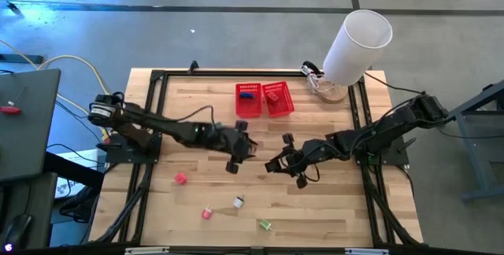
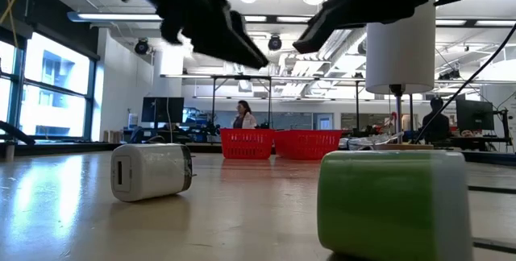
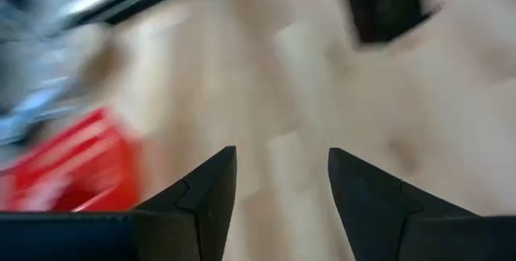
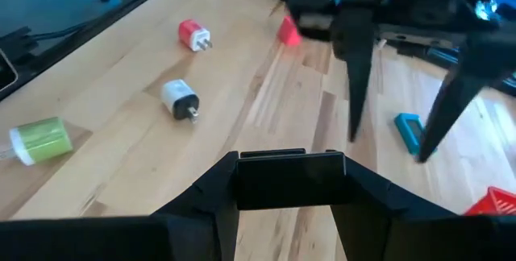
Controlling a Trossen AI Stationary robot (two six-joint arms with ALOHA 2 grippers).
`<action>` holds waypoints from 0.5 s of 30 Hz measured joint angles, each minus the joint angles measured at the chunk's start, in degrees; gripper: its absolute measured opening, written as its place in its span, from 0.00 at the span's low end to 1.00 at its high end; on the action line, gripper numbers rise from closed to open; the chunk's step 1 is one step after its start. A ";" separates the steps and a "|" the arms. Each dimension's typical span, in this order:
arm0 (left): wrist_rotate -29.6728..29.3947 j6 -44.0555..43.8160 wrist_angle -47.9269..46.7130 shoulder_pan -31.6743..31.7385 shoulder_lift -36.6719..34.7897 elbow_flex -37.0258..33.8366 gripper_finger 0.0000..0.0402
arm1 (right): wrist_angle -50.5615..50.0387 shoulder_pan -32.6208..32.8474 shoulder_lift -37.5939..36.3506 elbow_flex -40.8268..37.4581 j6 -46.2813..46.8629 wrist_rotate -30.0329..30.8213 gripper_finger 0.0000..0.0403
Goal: Pick & Place Office items
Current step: Put the black digital clock into the left red bin
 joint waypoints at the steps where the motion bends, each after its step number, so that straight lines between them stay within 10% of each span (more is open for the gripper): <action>1: -5.87 1.07 -0.70 -1.36 -0.01 0.00 0.47 | 0.20 -0.17 0.00 0.00 0.54 0.17 0.36; 7: -29.91 3.09 -0.86 -6.33 0.28 0.00 0.47 | 4.11 -1.10 0.00 0.02 6.42 7.16 0.36; 15: -31.55 -3.54 -0.33 -6.03 0.28 -0.04 0.47 | 11.64 -4.23 0.00 0.02 17.22 13.69 0.36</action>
